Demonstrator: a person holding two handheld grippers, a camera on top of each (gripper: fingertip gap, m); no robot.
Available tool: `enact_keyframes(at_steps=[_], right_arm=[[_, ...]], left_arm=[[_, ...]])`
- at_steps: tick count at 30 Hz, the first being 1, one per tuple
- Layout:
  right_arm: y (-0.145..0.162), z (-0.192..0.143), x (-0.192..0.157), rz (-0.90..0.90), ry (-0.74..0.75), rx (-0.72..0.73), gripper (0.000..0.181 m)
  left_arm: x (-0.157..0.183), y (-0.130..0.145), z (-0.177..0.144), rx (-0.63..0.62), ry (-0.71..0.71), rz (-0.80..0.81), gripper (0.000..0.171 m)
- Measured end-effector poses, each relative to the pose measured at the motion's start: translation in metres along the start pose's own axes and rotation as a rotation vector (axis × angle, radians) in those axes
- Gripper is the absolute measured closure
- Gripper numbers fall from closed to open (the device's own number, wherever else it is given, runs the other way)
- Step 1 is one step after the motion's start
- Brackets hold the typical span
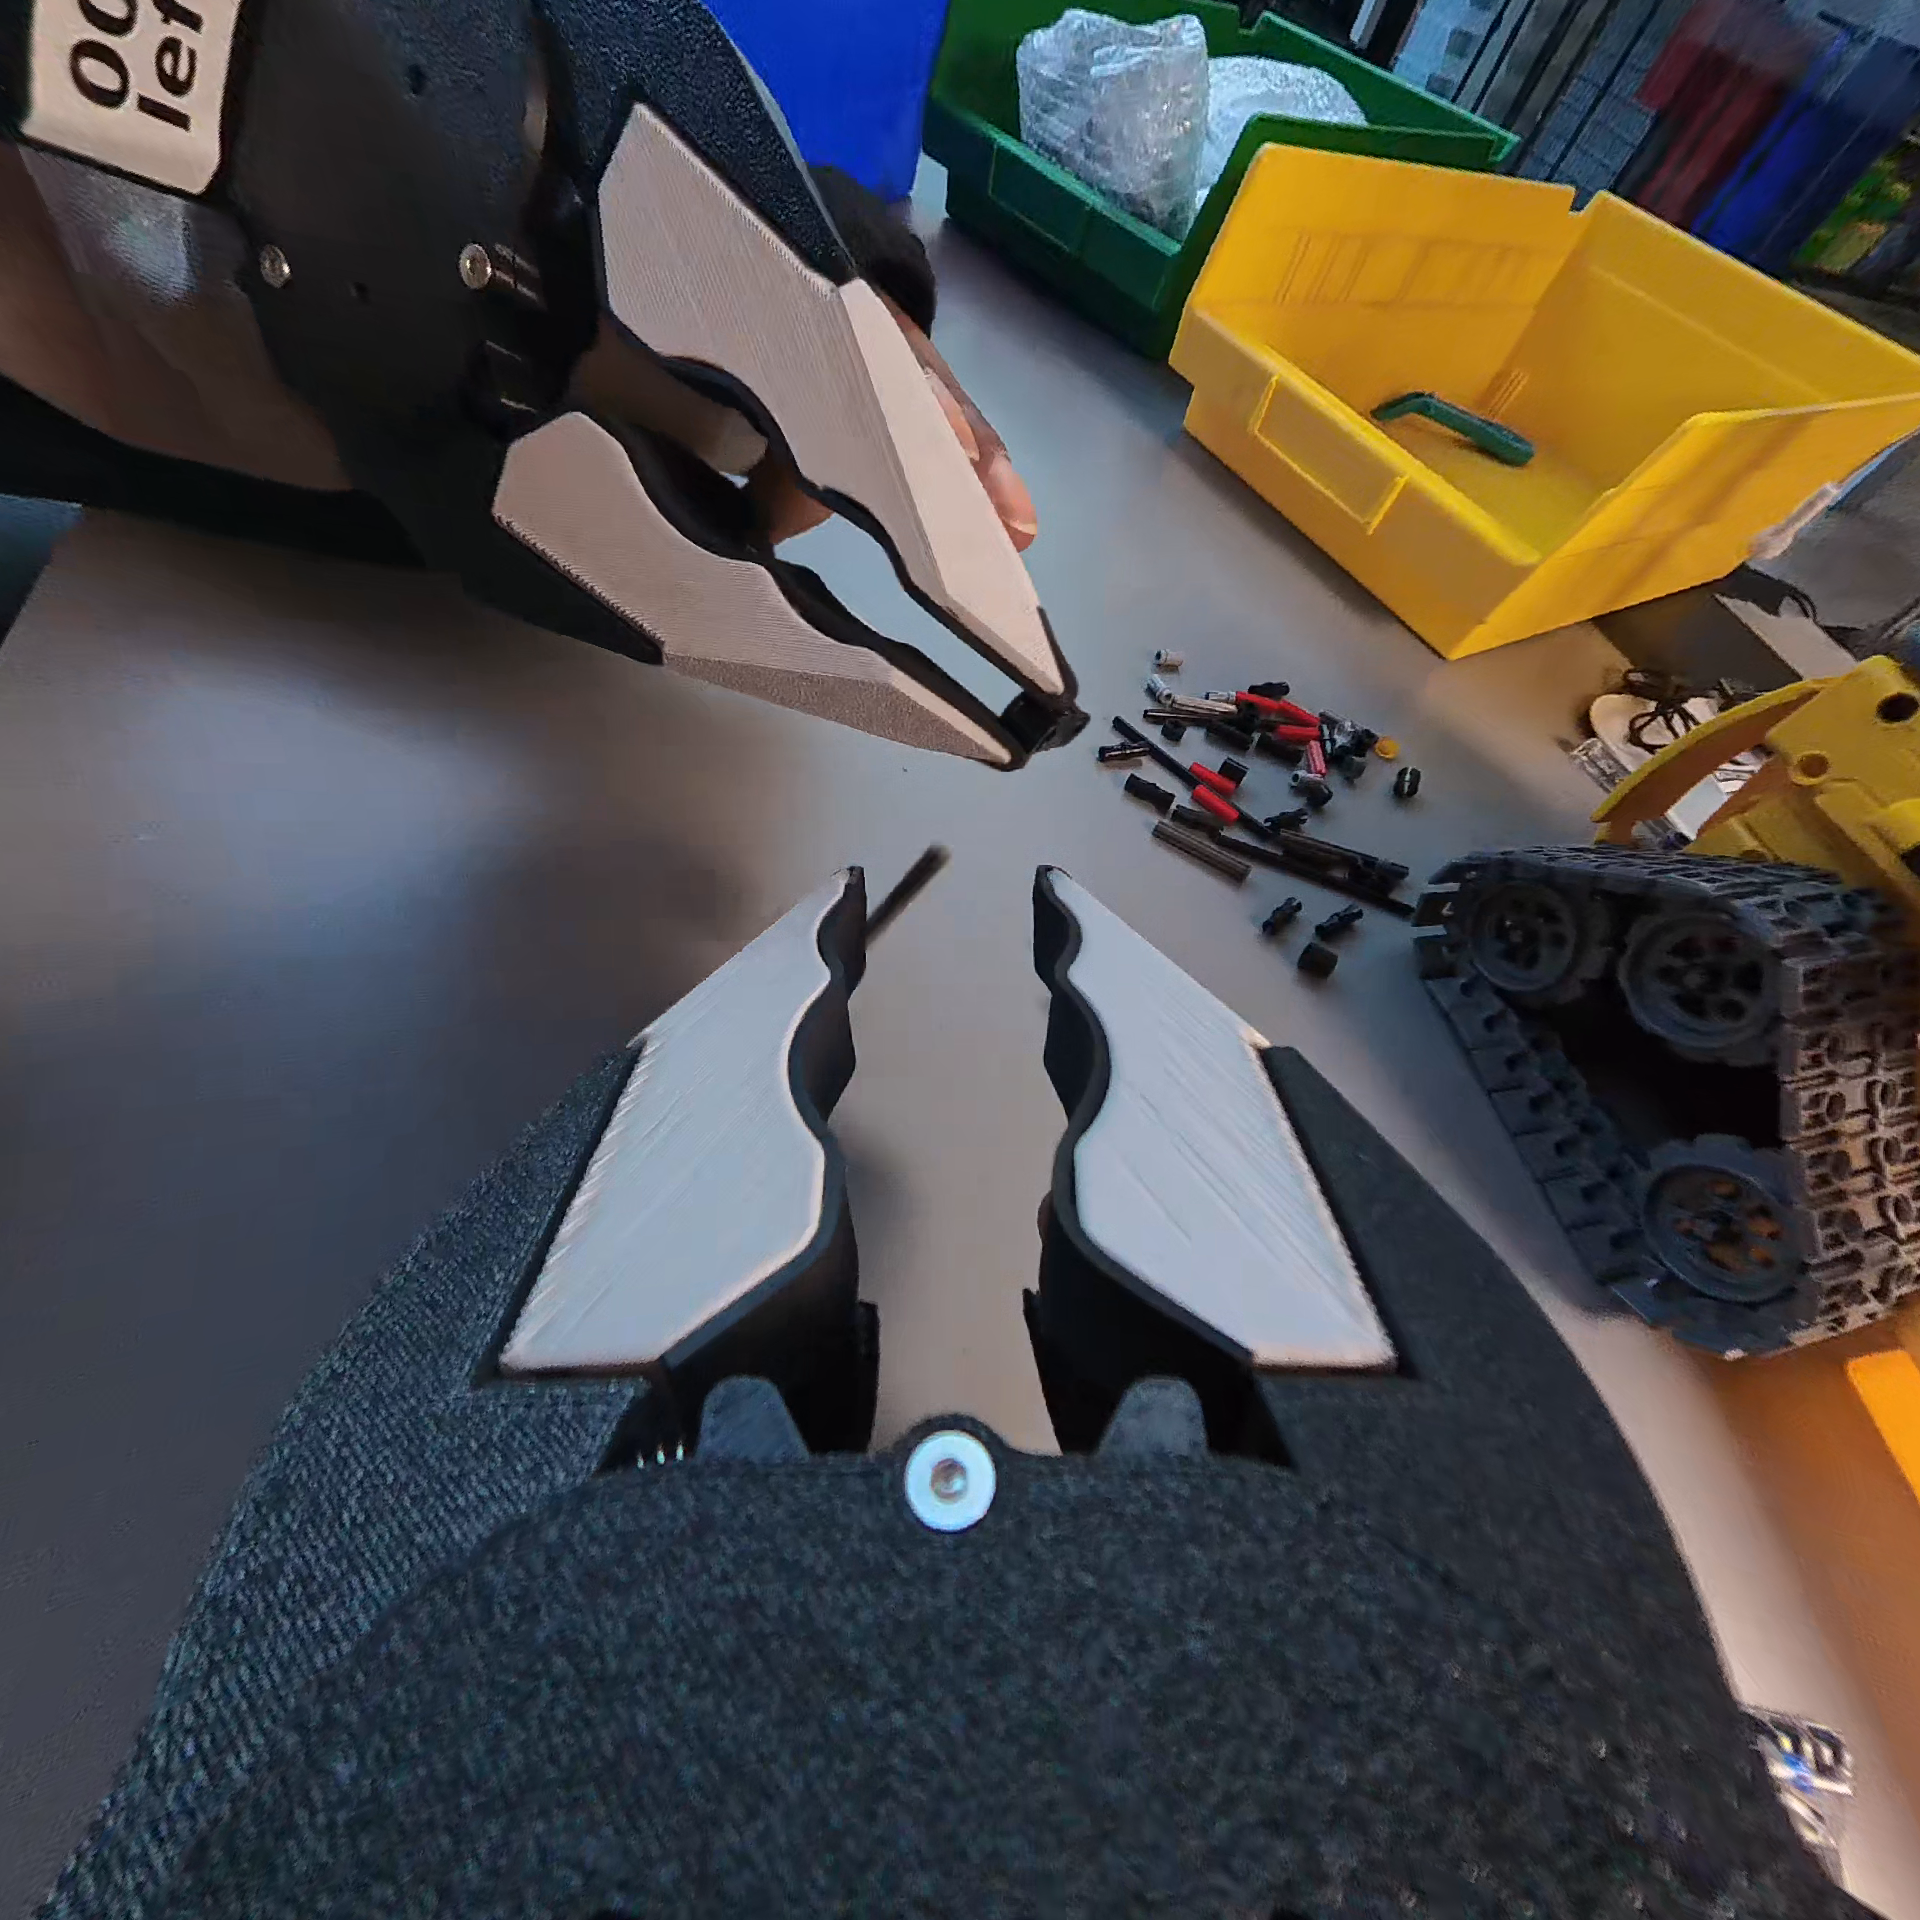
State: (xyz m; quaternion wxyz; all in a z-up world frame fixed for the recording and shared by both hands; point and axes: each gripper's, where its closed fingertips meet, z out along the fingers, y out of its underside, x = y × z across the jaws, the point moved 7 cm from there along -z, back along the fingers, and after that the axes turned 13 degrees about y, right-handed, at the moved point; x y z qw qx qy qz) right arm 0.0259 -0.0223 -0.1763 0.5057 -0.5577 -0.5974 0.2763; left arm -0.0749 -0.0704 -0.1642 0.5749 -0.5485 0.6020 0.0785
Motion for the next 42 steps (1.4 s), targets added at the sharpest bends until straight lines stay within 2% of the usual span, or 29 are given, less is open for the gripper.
enact_keyframes(at_steps=[4, 7, 12, 15, 19, 23, 26, 28, 32, 36, 38, 40, 42], right_arm=[[0.004, -0.001, 0.000, -0.011, 0.002, -0.030, 0.151], [0.007, -0.001, -0.002, -0.014, -0.016, -0.058, 0.151], [0.012, 0.003, -0.006, -0.043, -0.036, -0.128, 0.151], [0.020, 0.010, 0.001, -0.019, -0.021, -0.253, 0.152], [0.023, 0.014, 0.011, 0.079, 0.009, -0.384, 0.157], [0.028, 0.010, 0.020, 0.047, 0.103, -0.468, 0.158], [0.032, 0.006, 0.025, 0.076, 0.130, -0.515, 0.167], [0.035, 0.005, 0.025, 0.099, 0.108, -0.545, 0.175], [0.035, 0.004, 0.025, 0.113, 0.077, -0.552, 0.179], [0.029, -0.001, 0.023, 0.070, 0.023, -0.509, 0.180], [0.006, -0.012, 0.045, 0.131, 0.086, -0.400, 0.180], [-0.018, -0.033, 0.094, 0.160, 0.271, -0.303, 0.180], [-0.024, -0.054, 0.152, 0.158, 0.460, -0.313, 0.180]], left_arm=[[-0.005, 0.003, -0.001, 0.009, -0.003, -0.068, 0.164], [-0.013, 0.008, -0.003, 0.034, -0.004, -0.198, 0.164], [-0.040, 0.023, -0.016, 0.205, 0.008, -0.657, 0.165], [-0.056, 0.037, -0.029, 0.357, 0.029, -0.925, 0.165], [-0.068, 0.054, -0.043, 0.438, -0.005, -1.107, 0.165], [-0.070, 0.057, -0.048, 0.449, -0.019, -1.137, 0.165], [-0.069, 0.054, -0.046, 0.439, -0.006, -1.121, 0.165], [-0.067, 0.052, -0.044, 0.431, 0.008, -1.112, 0.164], [-0.064, 0.050, -0.041, 0.412, 0.023, -1.102, 0.164], [-0.065, 0.050, -0.042, 0.411, 0.015, -1.095, 0.165], [-0.065, 0.051, -0.043, 0.415, 0.012, -1.102, 0.165], [-0.065, 0.051, -0.043, 0.416, 0.014, -1.108, 0.165], [-0.064, 0.051, -0.042, 0.410, 0.022, -1.108, 0.165]])
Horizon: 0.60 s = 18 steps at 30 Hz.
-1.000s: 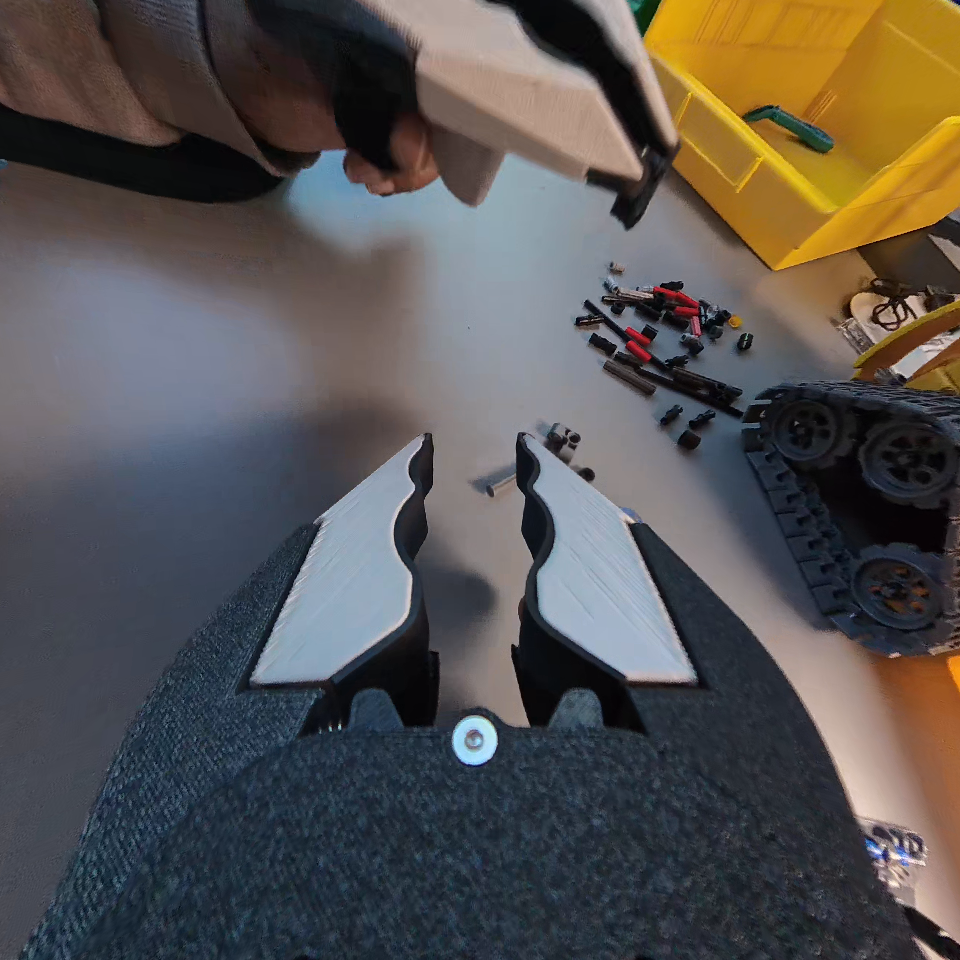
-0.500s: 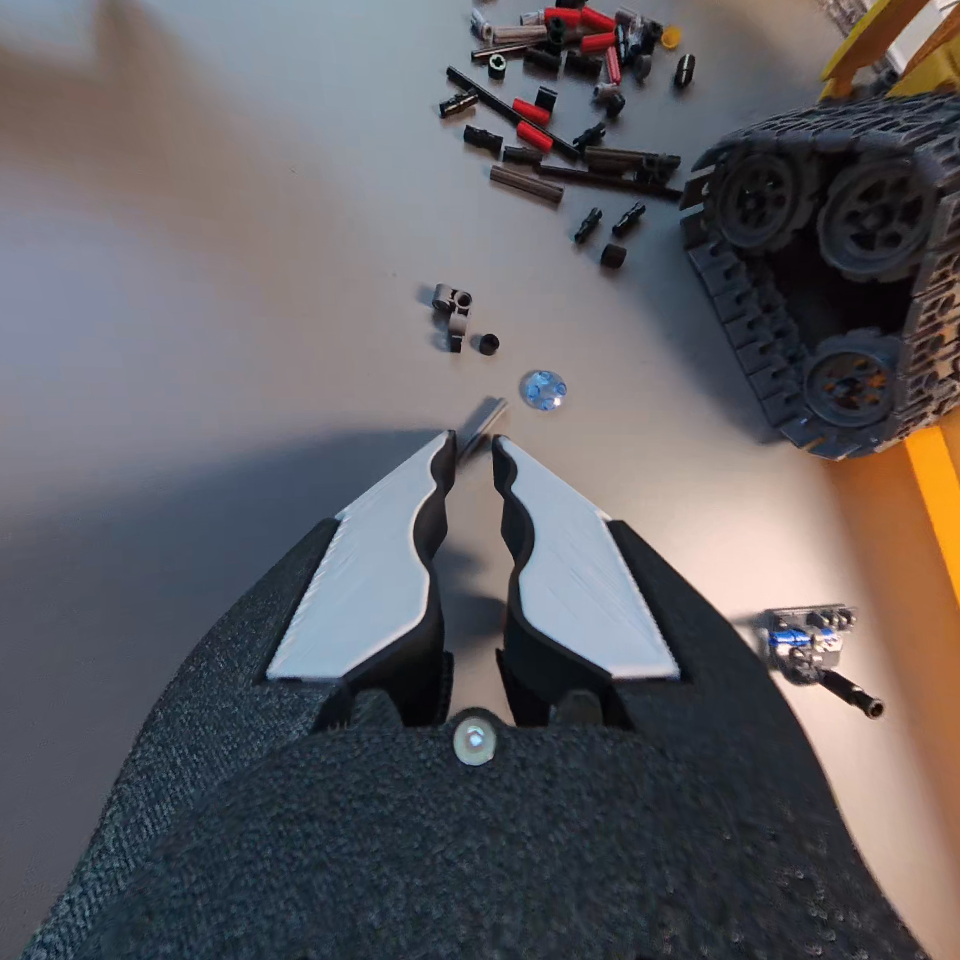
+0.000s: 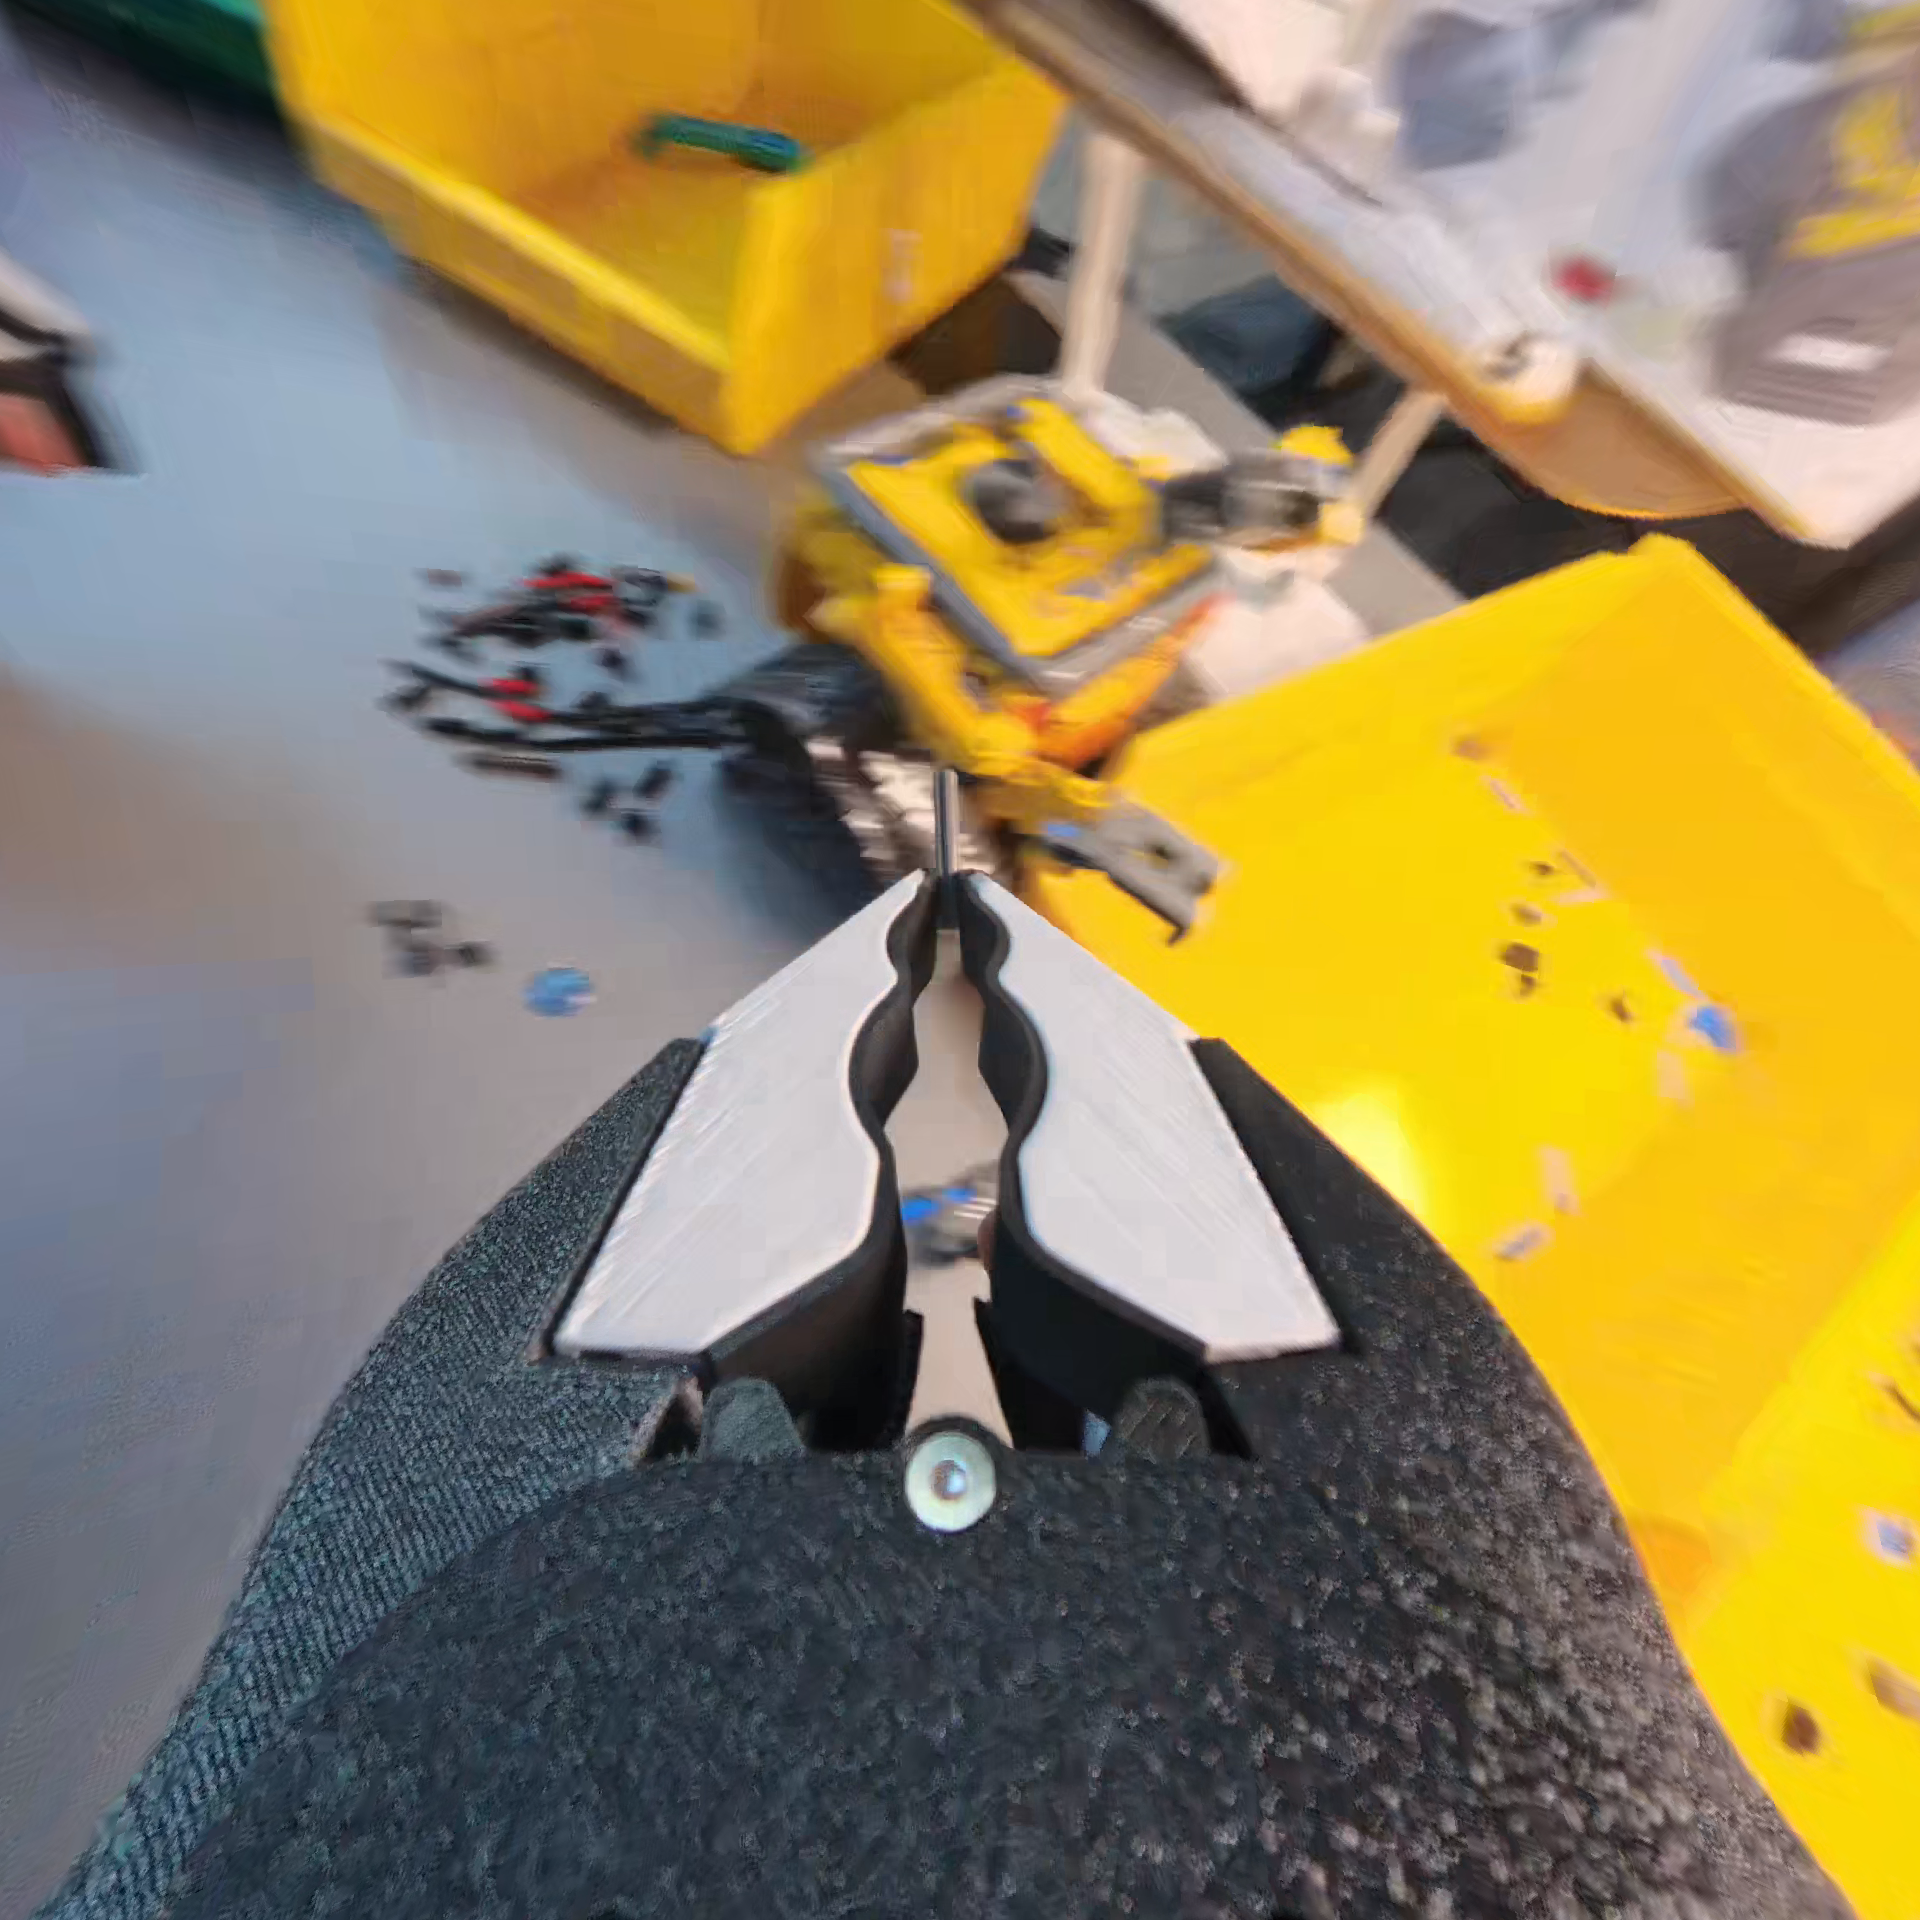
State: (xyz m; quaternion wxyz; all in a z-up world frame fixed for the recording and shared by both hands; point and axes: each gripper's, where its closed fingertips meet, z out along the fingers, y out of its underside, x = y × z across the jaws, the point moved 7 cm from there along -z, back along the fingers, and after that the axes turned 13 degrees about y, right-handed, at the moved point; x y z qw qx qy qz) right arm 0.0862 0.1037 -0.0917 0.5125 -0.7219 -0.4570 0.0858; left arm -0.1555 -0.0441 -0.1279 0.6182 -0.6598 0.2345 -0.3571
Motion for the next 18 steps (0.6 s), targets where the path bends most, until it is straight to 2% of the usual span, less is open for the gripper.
enact_keyframes(at_steps=[2, 4, 7, 10, 14, 16, 18], right_arm=[[0.008, 0.021, 0.058, 0.009, 0.160, -0.099, 0.180], [0.024, 0.053, 0.096, 0.084, 0.186, -0.197, 0.180], [0.047, 0.102, 0.123, 0.128, 0.211, -0.328, 0.179], [0.051, 0.137, 0.142, 0.160, 0.301, -0.339, 0.179], [0.037, 0.141, 0.159, 0.238, 0.385, -0.236, 0.164], [0.028, 0.127, 0.162, 0.243, 0.430, -0.143, 0.164], [0.016, 0.106, 0.157, 0.256, 0.408, -0.015, 0.164]], left_arm=[[0.001, 0.001, 0.001, -0.009, 0.002, 0.008, 0.165], [0.002, 0.001, 0.001, -0.018, -0.003, 0.023, 0.165], [0.001, 0.004, 0.001, -0.035, -0.016, 0.036, 0.165], [-0.002, 0.007, 0.001, -0.048, -0.026, 0.030, 0.165], [-0.004, 0.008, 0.000, -0.056, -0.027, 0.016, 0.165], [-0.004, 0.008, 0.000, -0.053, -0.023, 0.014, 0.165], [-0.003, 0.008, 0.001, -0.052, -0.012, 0.005, 0.164]])
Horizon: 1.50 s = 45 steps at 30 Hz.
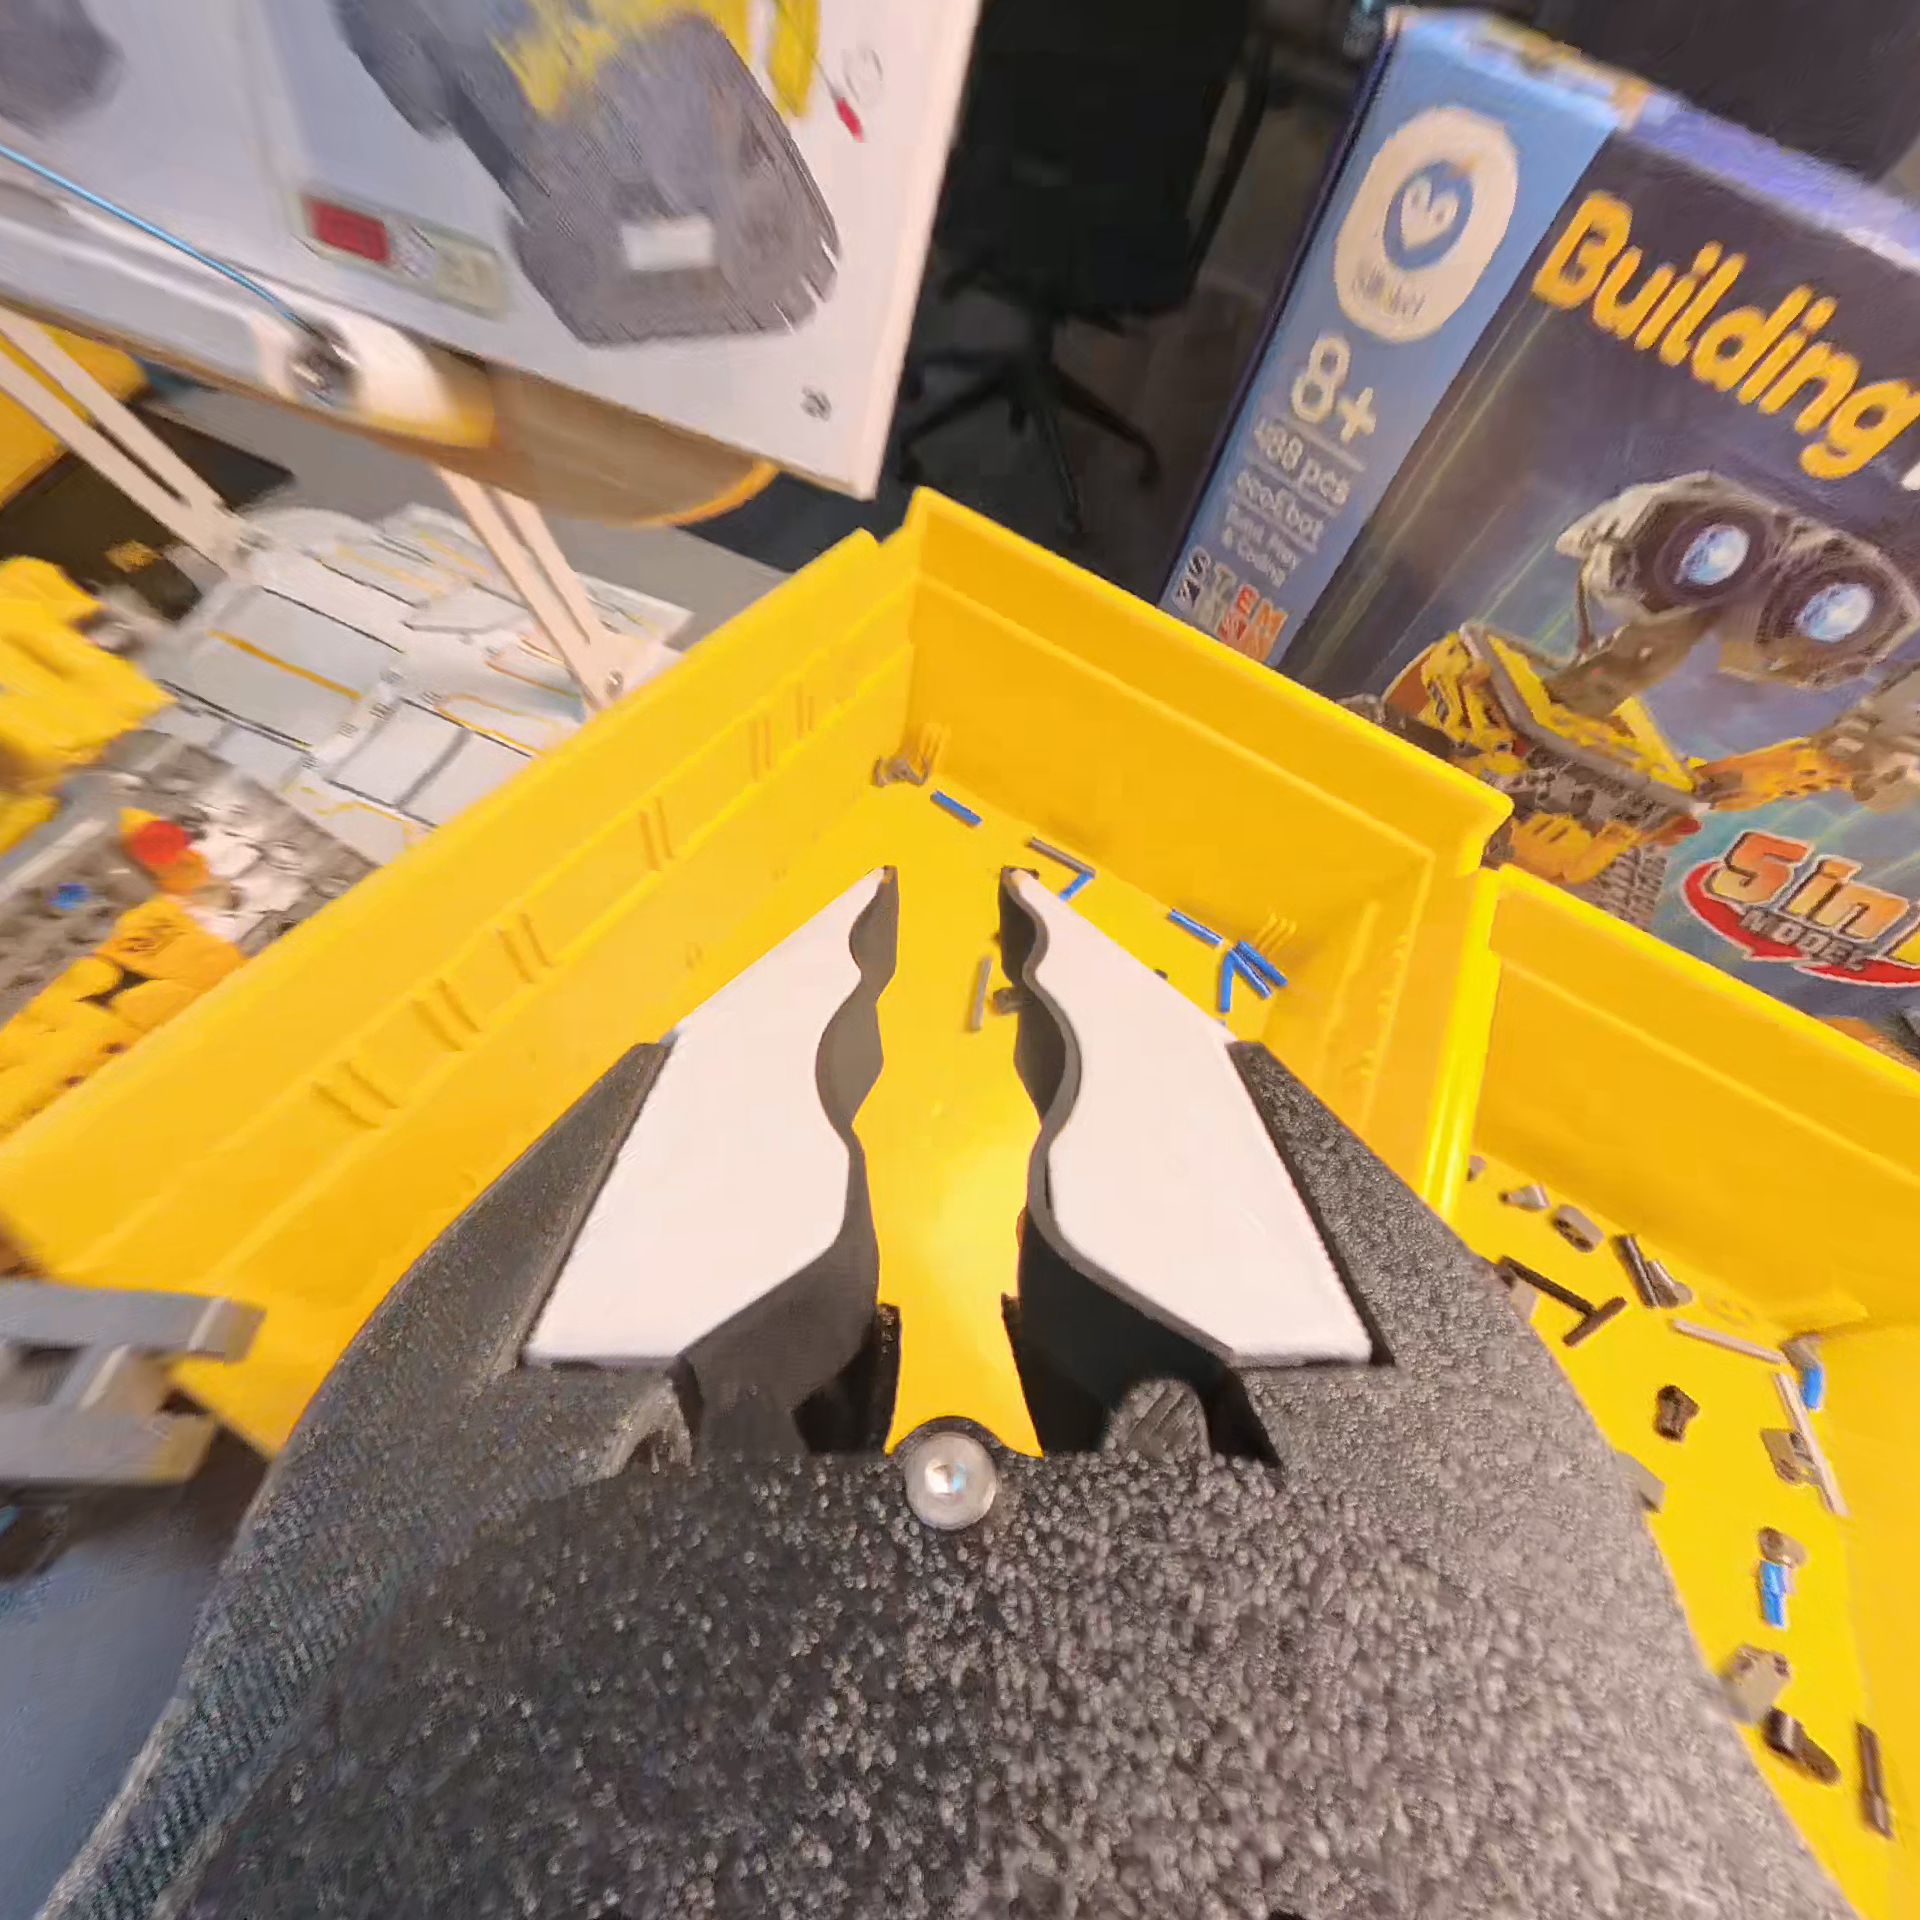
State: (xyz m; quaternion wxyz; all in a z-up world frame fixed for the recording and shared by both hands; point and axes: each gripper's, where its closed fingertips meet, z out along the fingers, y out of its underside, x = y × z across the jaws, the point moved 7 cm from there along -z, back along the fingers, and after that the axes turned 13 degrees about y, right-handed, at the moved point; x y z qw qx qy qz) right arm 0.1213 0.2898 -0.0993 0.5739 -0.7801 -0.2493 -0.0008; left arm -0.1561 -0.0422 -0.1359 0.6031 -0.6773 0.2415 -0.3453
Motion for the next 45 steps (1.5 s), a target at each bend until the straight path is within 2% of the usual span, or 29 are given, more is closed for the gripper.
enact_keyframes(at_steps=[2, 4, 8, 10, 11, 14, 17, 20, 22, 25, 28, 31, 33, 35, 37, 39, 42, 45], right_arm=[[-0.008, -0.030, -0.006, 0.047, -0.079, 0.110, 0.164], [-0.012, -0.067, -0.025, 0.097, -0.246, 0.197, 0.164], [-0.007, -0.168, -0.104, 0.104, -0.817, 0.358, 0.165], [0.004, -0.215, -0.145, 0.122, -1.134, 0.347, 0.164], [0.007, -0.232, -0.161, 0.133, -1.210, 0.361, 0.164], [0.013, -0.261, -0.204, 0.070, -1.238, 0.409, 0.164], [0.011, -0.270, -0.230, 0.065, -1.231, 0.381, 0.164], [0.004, -0.275, -0.238, 0.138, -1.255, 0.384, 0.166], [0.003, -0.276, -0.238, 0.127, -1.235, 0.398, 0.173], [0.007, -0.274, -0.234, 0.088, -1.200, 0.407, 0.175], [0.004, -0.257, -0.214, 0.006, -1.098, 0.388, 0.175], [-0.032, -0.204, -0.130, 0.092, -0.714, 0.388, 0.176], [-0.044, -0.152, -0.065, 0.093, -0.420, 0.327, 0.176], [-0.029, -0.087, -0.023, -0.049, -0.215, 0.099, 0.176], [-0.001, -0.033, -0.005, -0.161, -0.120, -0.151, 0.175], [0.019, 0.001, -0.006, -0.252, -0.072, -0.295, 0.175], [0.033, 0.035, -0.009, -0.317, -0.001, -0.392, 0.175], [0.042, 0.058, -0.004, -0.315, 0.053, -0.445, 0.172]], left_arm=[[0.002, 0.000, 0.001, 0.008, 0.027, -0.015, 0.165], [0.009, -0.003, 0.002, 0.048, 0.125, -0.055, 0.165], [0.036, -0.019, -0.001, 0.264, 0.514, -0.231, 0.165], [0.041, -0.024, -0.004, 0.362, 0.643, -0.323, 0.165], [0.042, -0.025, -0.005, 0.394, 0.678, -0.349, 0.165], [0.047, -0.026, -0.006, 0.450, 0.781, -0.406, 0.165], [0.052, -0.027, -0.006, 0.469, 0.845, -0.418, 0.165], [0.055, -0.025, -0.005, 0.448, 0.829, -0.378, 0.166], [0.054, -0.025, -0.005, 0.441, 0.808, -0.361, 0.166], [0.055, -0.023, -0.001, 0.402, 0.772, -0.336, 0.167], [0.042, -0.019, 0.004, 0.345, 0.610, -0.314, 0.168], [0.022, -0.015, 0.002, 0.242, 0.391, -0.242, 0.156], [0.007, -0.011, 0.000, 0.123, 0.189, -0.134, 0.155], [-0.010, -0.001, -0.002, -0.058, -0.032, -0.010, 0.154], [-0.023, 0.013, -0.005, -0.245, -0.185, 0.089, 0.151], [-0.029, 0.028, -0.004, -0.380, -0.226, 0.136, 0.147], [-0.028, 0.048, 0.005, -0.488, -0.172, 0.096, 0.145], [-0.024, 0.055, 0.013, -0.561, -0.147, 0.132, 0.146]])
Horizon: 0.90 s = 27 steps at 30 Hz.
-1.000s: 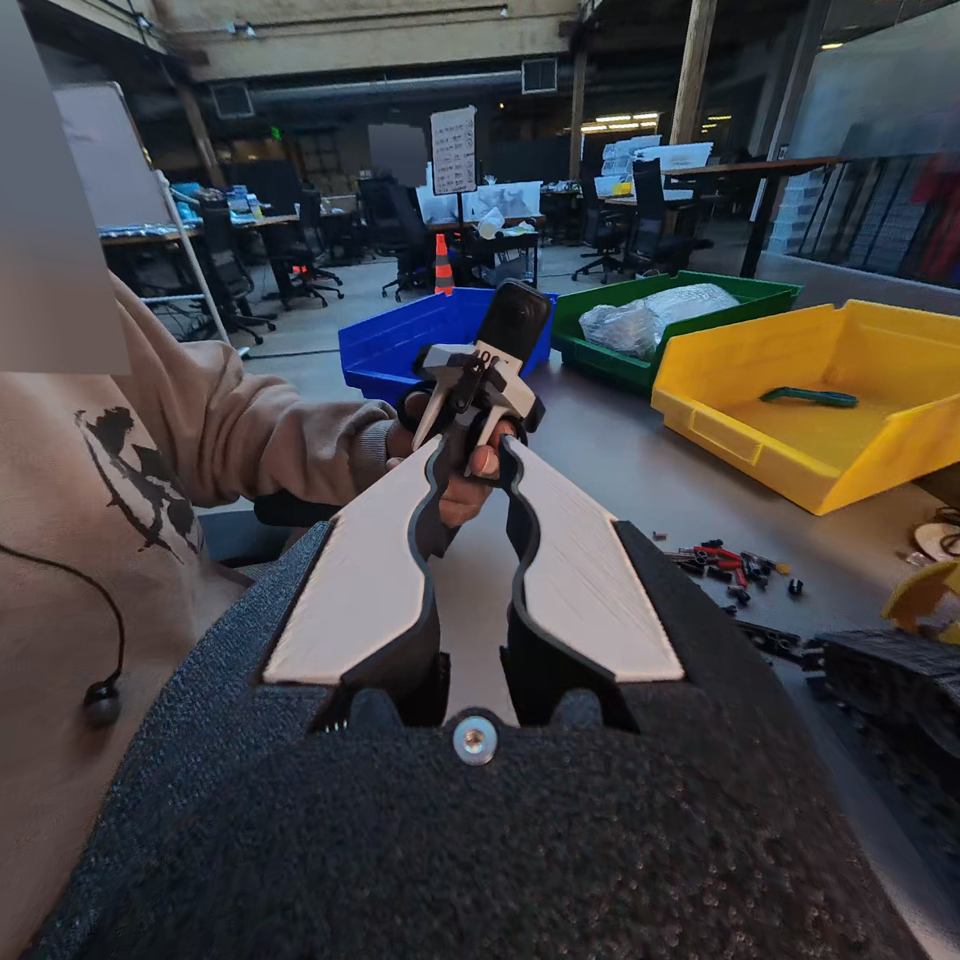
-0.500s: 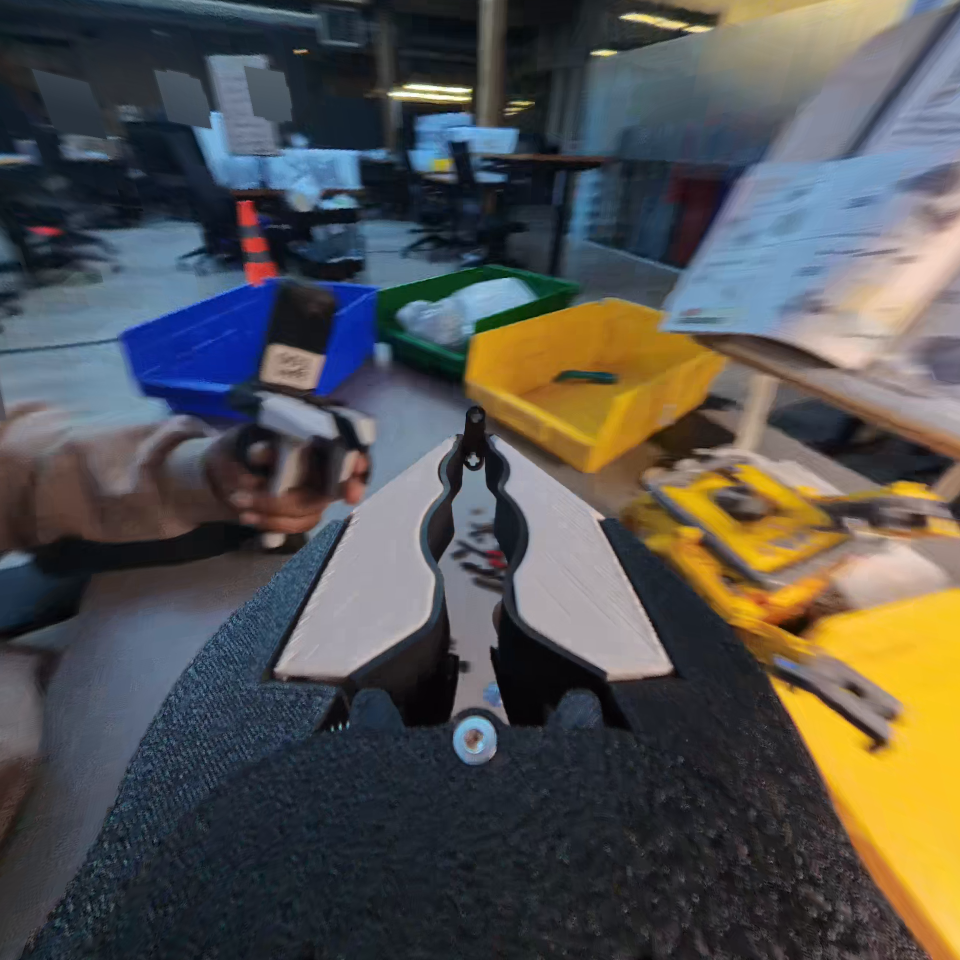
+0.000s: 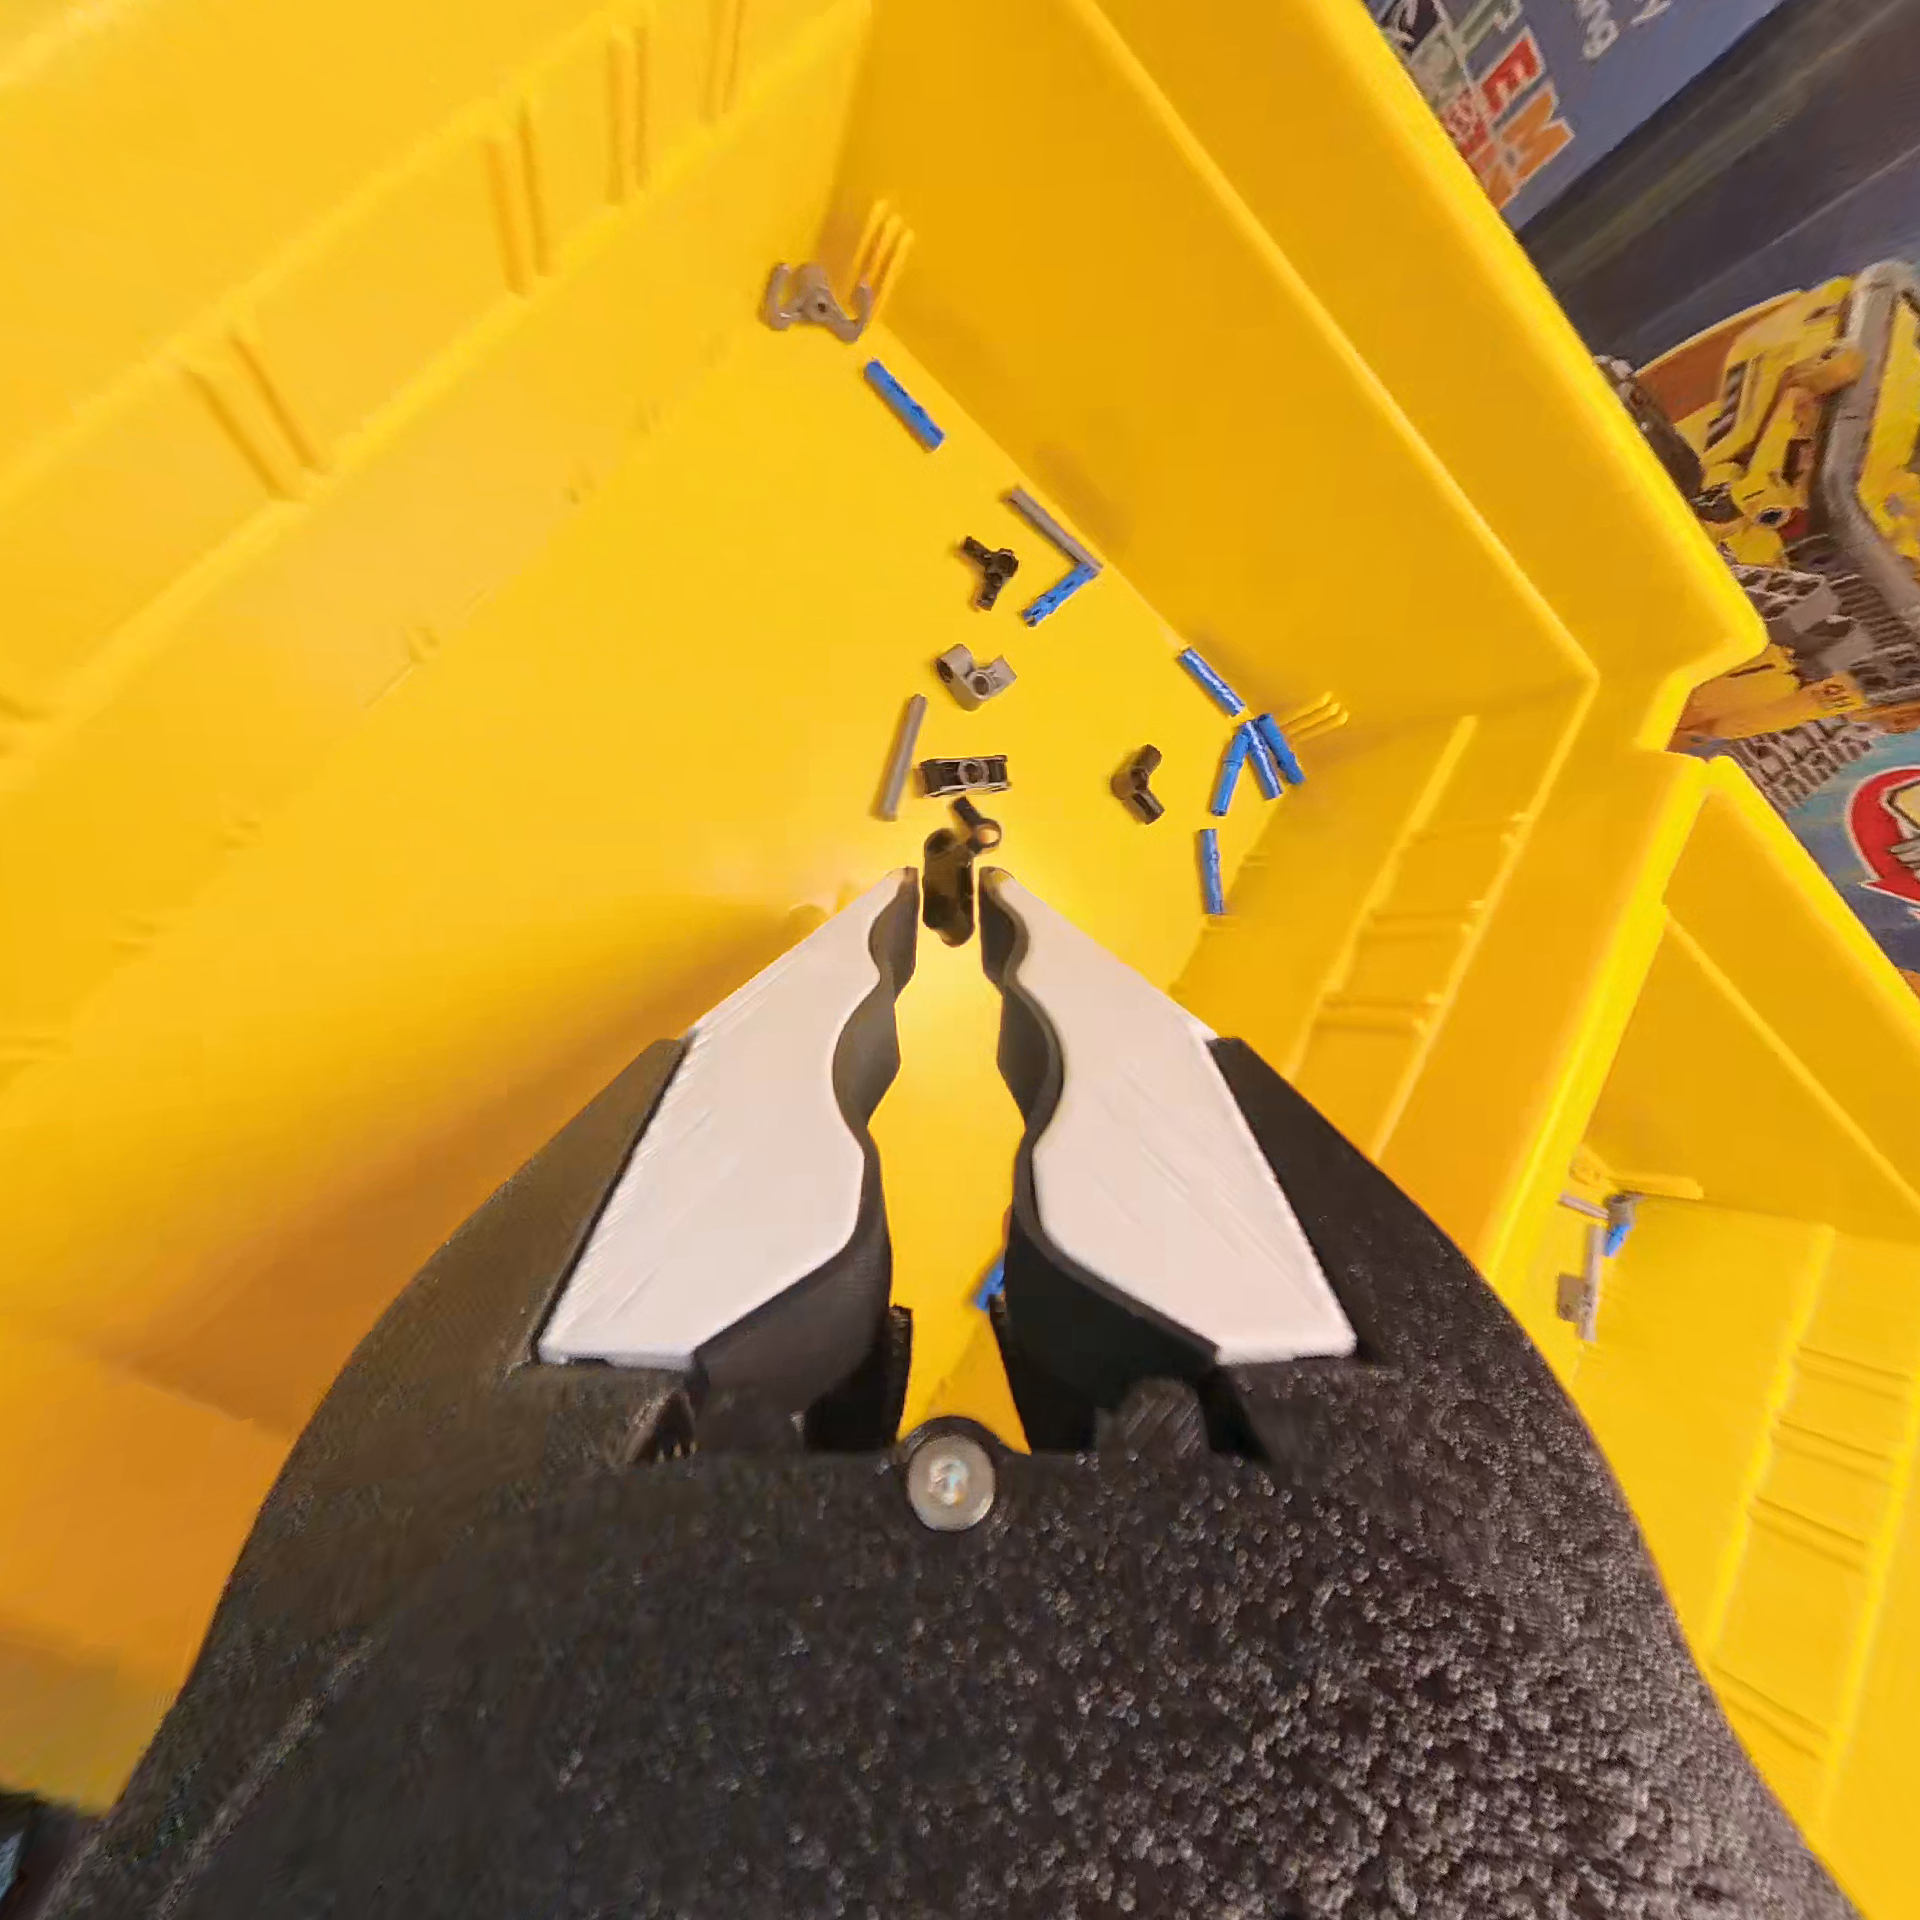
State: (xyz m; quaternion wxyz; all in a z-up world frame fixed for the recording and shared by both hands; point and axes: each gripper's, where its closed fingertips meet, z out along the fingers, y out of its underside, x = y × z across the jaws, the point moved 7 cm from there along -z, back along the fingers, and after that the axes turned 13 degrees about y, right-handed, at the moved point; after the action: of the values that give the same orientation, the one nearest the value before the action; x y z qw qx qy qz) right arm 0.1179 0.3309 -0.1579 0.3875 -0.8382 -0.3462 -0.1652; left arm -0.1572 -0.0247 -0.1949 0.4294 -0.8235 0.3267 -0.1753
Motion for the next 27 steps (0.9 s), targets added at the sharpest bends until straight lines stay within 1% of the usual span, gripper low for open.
enact_keyframes(at_steps=[2, 3, 5, 6, 8, 10, 11, 12, 15, 18, 20, 22, 24, 26, 27], right_arm=[[-0.002, 0.007, 0.009, 0.045, 0.058, 0.012, 0.152], [-0.007, 0.003, 0.014, 0.091, 0.075, 0.059, 0.144], [-0.019, -0.020, 0.021, 0.181, 0.093, 0.218, 0.143], [-0.024, -0.039, 0.022, 0.230, 0.074, 0.314, 0.142], [-0.030, -0.086, 0.017, 0.321, -0.033, 0.531, 0.143], [-0.024, -0.138, 0.005, 0.349, -0.156, 0.724, 0.148], [-0.017, -0.163, -0.004, 0.338, -0.218, 0.803, 0.153], [-0.009, -0.184, -0.015, 0.312, -0.272, 0.849, 0.154], [0.022, -0.225, -0.051, 0.203, -0.375, 0.898, 0.156], [0.053, -0.244, -0.087, 0.122, -0.468, 0.890, 0.158], [0.069, -0.250, -0.108, 0.105, -0.541, 0.872, 0.159], [0.080, -0.250, -0.123, 0.092, -0.590, 0.857, 0.159], [0.084, -0.245, -0.132, 0.088, -0.601, 0.851, 0.159], [0.085, -0.242, -0.141, 0.082, -0.651, 0.836, 0.159], [0.086, -0.243, -0.146, 0.070, -0.675, 0.840, 0.159]], left_arm=[[0.003, -0.001, 0.006, -0.025, 0.005, 0.038, 0.147], [0.005, -0.002, 0.010, -0.036, 0.008, 0.053, 0.148], [0.007, -0.005, 0.018, -0.056, 0.024, 0.074, 0.149], [0.007, -0.007, 0.022, -0.062, 0.032, 0.080, 0.150], [0.008, -0.010, 0.029, -0.076, 0.045, 0.087, 0.153], [0.005, -0.011, 0.036, -0.107, 0.037, 0.084, 0.155], [0.004, -0.010, 0.039, -0.125, 0.031, 0.084, 0.155], [0.003, -0.010, 0.041, -0.133, 0.027, 0.086, 0.155], [0.002, -0.012, 0.043, -0.135, 0.032, 0.077, 0.157], [-0.001, -0.012, 0.044, -0.134, 0.032, 0.053, 0.159], [-0.004, -0.012, 0.045, -0.144, 0.002, 0.082, 0.167], [-0.003, -0.013, 0.046, -0.158, -0.005, 0.113, 0.167], [-0.003, -0.013, 0.046, -0.174, -0.003, 0.133, 0.168], [-0.002, -0.014, 0.045, -0.176, 0.003, 0.150, 0.168], [0.002, -0.015, 0.042, -0.155, 0.040, 0.174, 0.169]])
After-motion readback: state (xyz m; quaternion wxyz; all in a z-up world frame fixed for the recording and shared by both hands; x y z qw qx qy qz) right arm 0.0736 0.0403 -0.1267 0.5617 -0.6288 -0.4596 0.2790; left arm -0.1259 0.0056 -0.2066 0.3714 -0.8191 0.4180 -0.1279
